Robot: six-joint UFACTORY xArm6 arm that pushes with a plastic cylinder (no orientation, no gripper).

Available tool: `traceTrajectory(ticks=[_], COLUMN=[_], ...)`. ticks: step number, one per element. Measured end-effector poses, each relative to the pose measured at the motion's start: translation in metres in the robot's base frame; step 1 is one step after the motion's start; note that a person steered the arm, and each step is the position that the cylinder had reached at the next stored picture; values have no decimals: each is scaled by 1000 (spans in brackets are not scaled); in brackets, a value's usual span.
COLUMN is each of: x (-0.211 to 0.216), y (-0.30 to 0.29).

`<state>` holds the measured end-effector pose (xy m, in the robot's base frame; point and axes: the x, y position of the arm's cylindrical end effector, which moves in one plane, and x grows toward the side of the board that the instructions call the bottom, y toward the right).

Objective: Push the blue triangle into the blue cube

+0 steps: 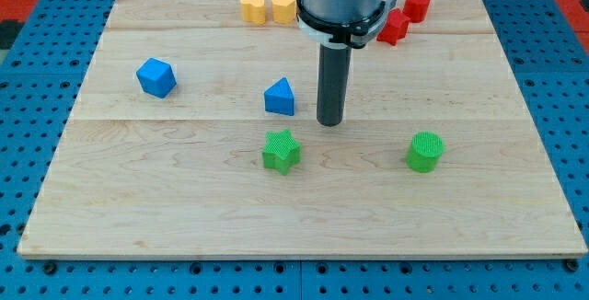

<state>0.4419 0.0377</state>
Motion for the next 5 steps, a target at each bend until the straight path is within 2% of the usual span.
traceTrajectory(ticks=[1, 3, 4, 5], x=[-23, -35, -34, -39], y=[-32, -86, -125, -189])
